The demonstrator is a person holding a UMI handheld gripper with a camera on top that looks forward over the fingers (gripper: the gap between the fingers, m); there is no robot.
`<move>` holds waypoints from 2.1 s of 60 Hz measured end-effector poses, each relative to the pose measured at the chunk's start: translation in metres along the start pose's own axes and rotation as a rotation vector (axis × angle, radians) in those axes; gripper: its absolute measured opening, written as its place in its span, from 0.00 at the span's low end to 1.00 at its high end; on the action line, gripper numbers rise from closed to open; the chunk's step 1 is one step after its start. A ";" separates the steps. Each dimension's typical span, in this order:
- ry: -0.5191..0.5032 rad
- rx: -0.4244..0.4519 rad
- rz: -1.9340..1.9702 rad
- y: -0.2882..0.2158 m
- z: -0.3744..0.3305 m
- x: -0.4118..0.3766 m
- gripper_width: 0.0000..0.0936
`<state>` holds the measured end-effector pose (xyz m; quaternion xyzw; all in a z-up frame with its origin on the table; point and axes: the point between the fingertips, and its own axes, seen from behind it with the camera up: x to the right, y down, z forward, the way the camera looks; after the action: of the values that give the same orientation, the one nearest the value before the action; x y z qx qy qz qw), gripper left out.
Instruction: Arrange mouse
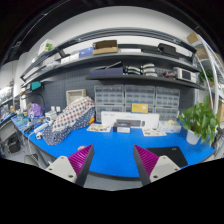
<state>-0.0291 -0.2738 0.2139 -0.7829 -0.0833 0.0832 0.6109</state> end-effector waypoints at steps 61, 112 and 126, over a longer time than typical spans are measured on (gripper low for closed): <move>0.035 -0.419 -0.012 0.168 0.278 -0.148 0.85; 0.191 -0.449 0.118 0.146 0.365 -0.109 0.36; 0.116 -0.500 0.118 0.136 0.359 -0.105 0.33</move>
<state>-0.2102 0.0078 -0.0010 -0.9164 -0.0204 0.0507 0.3964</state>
